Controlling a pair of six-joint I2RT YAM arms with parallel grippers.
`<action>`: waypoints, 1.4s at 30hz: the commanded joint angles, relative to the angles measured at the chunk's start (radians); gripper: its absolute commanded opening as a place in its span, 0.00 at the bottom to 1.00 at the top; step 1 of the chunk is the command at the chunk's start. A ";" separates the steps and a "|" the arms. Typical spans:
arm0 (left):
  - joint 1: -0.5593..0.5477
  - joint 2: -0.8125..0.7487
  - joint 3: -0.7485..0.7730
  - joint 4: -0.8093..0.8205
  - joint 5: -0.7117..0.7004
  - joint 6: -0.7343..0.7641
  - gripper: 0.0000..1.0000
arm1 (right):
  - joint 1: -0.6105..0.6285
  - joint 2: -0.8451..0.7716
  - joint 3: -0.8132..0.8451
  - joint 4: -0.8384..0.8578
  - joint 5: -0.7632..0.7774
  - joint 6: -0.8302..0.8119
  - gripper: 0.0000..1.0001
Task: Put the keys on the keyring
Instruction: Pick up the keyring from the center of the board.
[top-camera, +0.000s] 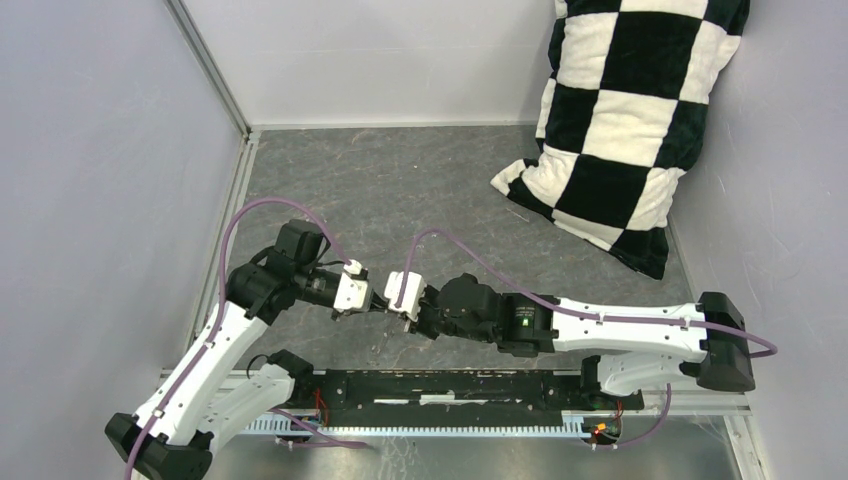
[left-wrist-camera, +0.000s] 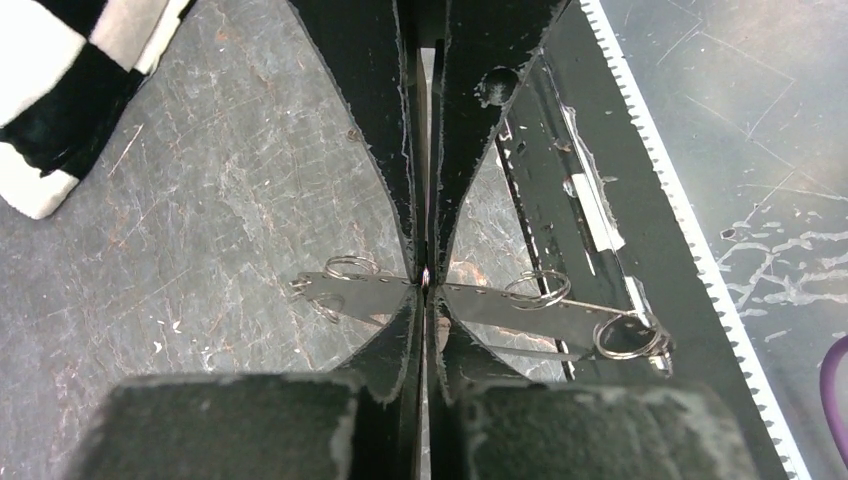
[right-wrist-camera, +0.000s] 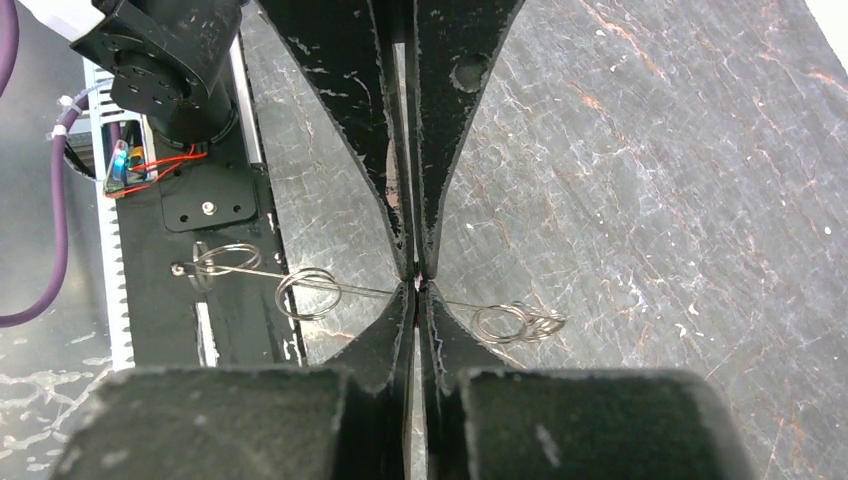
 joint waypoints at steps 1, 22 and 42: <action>-0.005 0.006 0.007 0.064 0.021 -0.062 0.02 | 0.002 -0.055 -0.004 0.162 -0.014 0.033 0.12; -0.004 0.097 0.132 0.392 0.416 -0.384 0.02 | -0.147 -0.529 -0.481 0.650 -0.279 0.331 0.35; -0.005 0.124 0.163 0.396 0.508 -0.372 0.02 | -0.147 -0.383 -0.400 0.780 -0.322 0.240 0.33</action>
